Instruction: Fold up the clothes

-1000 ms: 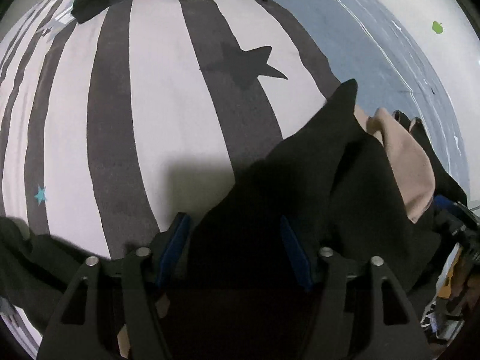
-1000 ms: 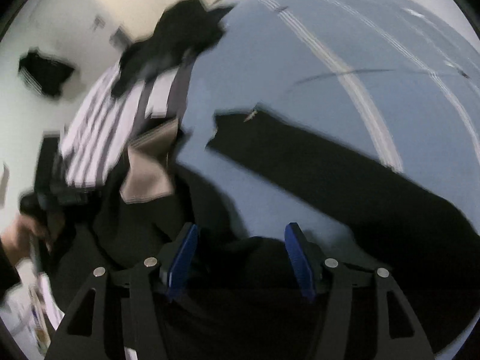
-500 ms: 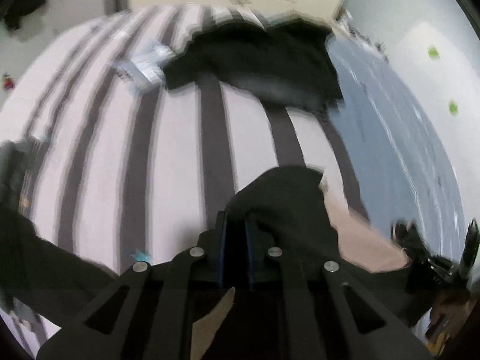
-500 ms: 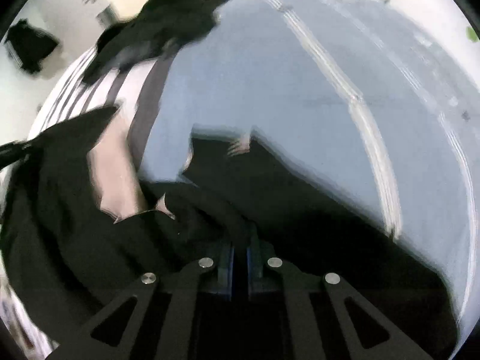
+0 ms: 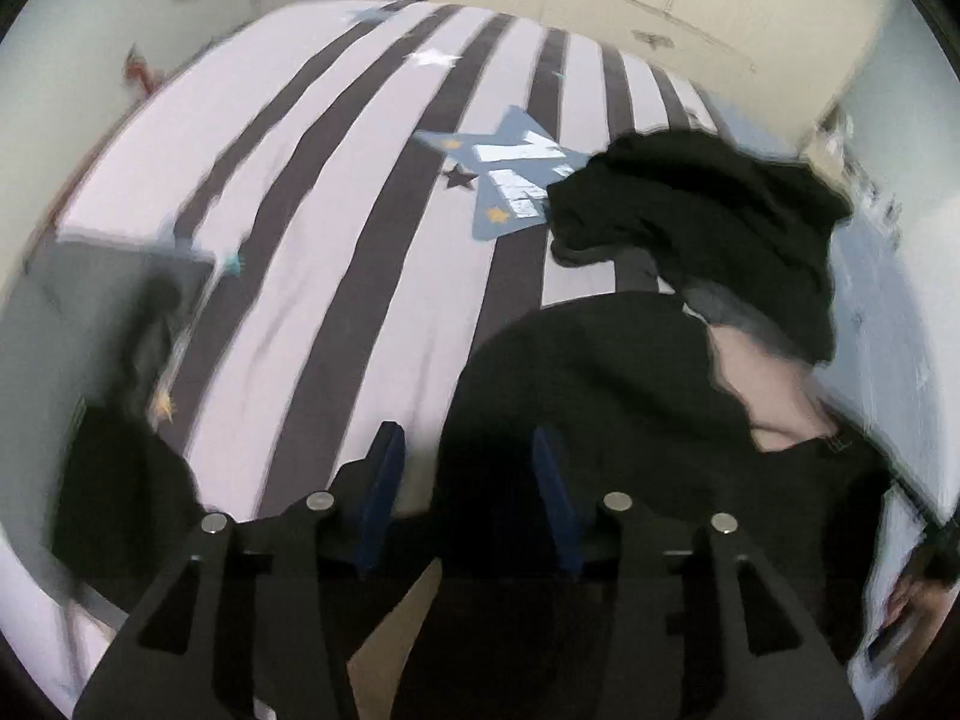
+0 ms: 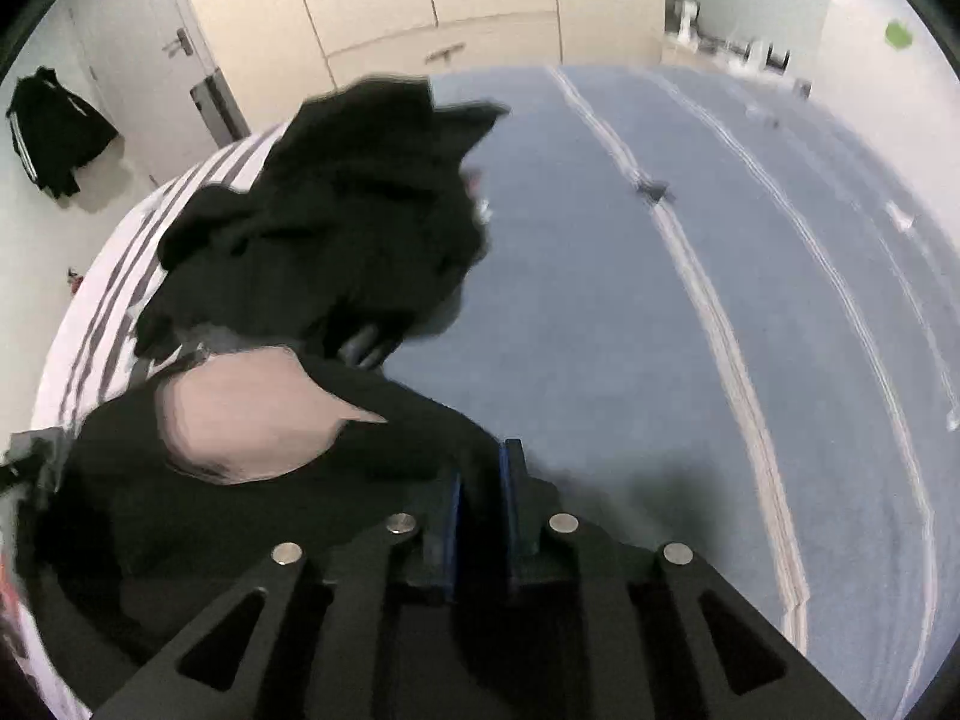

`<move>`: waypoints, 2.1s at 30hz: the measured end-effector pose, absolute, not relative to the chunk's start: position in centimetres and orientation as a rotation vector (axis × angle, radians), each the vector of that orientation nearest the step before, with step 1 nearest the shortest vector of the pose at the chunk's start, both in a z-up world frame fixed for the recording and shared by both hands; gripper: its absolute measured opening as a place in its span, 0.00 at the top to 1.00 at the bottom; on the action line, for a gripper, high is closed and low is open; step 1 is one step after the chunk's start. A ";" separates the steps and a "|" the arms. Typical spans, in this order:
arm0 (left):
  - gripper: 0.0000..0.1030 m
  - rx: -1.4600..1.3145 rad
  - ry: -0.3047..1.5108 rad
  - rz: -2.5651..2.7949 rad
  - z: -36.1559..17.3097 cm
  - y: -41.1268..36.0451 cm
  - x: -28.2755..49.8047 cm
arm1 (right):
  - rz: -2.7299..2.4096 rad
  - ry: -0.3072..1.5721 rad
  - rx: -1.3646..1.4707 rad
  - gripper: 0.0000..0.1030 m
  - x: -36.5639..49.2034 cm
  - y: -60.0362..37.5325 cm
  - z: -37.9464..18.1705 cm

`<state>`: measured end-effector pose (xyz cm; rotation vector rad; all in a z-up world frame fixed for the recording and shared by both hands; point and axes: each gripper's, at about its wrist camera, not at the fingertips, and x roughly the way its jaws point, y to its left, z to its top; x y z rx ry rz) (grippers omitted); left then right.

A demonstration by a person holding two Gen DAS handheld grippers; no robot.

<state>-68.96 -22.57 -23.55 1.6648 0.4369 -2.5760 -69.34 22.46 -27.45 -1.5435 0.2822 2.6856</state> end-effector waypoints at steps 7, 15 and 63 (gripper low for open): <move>0.46 1.793 0.476 -2.683 -25.3 -22.7 -62.1 | 2.800 0.353 -1.613 0.59 -58.7 22.2 -27.6; 0.85 1.831 0.416 -2.834 -24.3 -19.4 -58.4 | 2.577 0.395 -1.770 0.58 -50.6 23.5 -33.3; 0.90 1.482 0.256 -2.611 -24.4 -29.1 -57.8 | 2.733 0.447 -1.929 0.93 -46.5 13.9 -30.8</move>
